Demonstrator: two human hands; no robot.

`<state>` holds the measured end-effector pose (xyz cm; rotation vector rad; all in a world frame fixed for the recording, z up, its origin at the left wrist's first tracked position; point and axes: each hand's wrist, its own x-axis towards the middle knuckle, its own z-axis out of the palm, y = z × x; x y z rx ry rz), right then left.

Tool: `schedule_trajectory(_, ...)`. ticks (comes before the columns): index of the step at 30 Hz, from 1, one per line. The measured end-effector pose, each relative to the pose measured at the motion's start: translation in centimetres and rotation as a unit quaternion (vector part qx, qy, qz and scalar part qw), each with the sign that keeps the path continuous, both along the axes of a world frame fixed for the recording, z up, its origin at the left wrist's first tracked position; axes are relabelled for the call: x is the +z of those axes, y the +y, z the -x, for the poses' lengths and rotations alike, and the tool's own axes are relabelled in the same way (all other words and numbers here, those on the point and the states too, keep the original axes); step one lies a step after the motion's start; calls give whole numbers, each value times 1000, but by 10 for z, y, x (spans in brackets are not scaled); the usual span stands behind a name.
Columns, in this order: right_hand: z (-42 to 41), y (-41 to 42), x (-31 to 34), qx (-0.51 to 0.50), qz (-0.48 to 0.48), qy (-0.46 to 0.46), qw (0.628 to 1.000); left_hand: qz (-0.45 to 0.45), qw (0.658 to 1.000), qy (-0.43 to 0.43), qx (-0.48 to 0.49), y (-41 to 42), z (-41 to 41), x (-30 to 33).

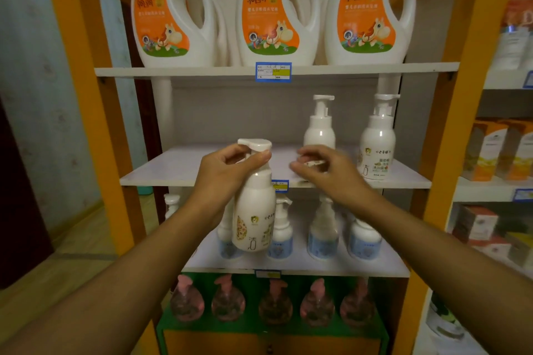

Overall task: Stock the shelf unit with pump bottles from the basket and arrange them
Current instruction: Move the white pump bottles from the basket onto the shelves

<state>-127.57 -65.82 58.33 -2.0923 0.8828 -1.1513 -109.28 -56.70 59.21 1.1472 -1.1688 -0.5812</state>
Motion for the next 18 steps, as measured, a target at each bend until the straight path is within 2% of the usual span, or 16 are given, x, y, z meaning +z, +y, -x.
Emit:
schedule_trajectory(4,-20,27,-16,94,-74,-5,993,-1,999,15,-30,-2,8,15)
schedule_trajectory(8,-28,31,-20,123,-100,-21,987,-8,997,-21,-68,-1,5,24)
schedule_trajectory(13,-28,36,-15,176,-124,-39,976,-18,994,2,-112,5,-3,29)
schedule_trajectory(16,-35,38,-18,179,-121,-40,976,-19,989,24,-148,6,-8,25)
schedule_trajectory(18,-40,37,-22,151,-93,-40,983,-20,988,9,-155,6,-13,21)
